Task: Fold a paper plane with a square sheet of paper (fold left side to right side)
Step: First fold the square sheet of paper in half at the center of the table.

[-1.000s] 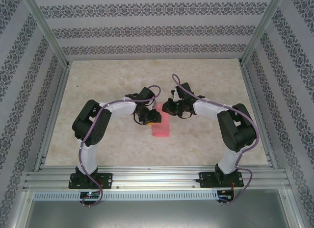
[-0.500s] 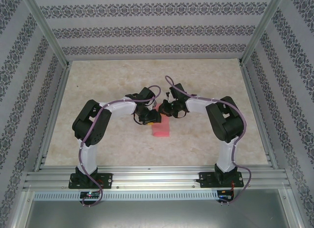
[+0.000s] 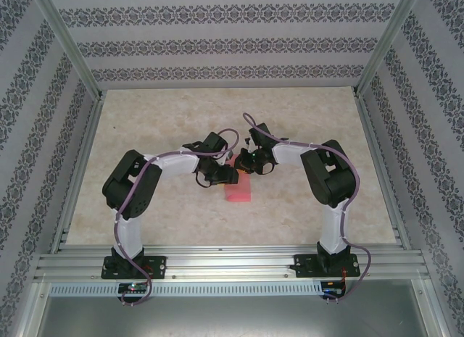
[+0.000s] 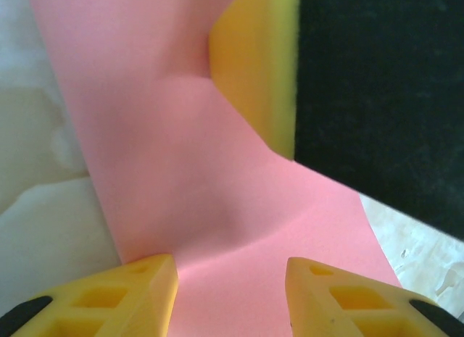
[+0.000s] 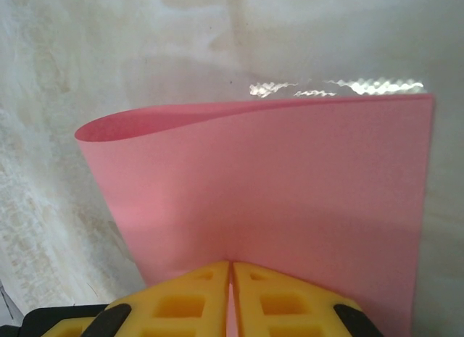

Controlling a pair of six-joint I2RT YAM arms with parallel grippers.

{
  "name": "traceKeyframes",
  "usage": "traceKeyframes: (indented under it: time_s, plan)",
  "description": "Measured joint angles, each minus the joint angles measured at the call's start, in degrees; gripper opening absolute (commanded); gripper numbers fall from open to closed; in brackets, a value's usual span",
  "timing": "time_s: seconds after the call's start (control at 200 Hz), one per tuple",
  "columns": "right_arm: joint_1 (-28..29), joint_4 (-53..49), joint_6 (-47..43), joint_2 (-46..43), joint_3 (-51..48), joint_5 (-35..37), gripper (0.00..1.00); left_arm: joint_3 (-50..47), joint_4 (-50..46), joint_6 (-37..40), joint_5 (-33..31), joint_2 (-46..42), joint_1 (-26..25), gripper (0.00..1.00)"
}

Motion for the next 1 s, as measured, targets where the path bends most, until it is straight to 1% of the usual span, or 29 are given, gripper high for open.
traceKeyframes:
  time_s: [0.195, 0.46, 0.999]
  plan:
    - [0.3, 0.0, -0.2, 0.4, 0.2, -0.8, 0.12, -4.2, 4.6, 2.4, 0.7, -2.2, -1.3, 0.47]
    - [0.3, -0.1, -0.3, 0.6, 0.3, -1.4, 0.12, -6.4, 7.7, 3.4, 1.1, -3.2, -2.1, 0.49]
    - [0.3, -0.6, -1.1, 0.8, 0.6, -1.9, 0.12, -9.7, 9.7, 4.0, 1.7, -5.6, -4.2, 0.51]
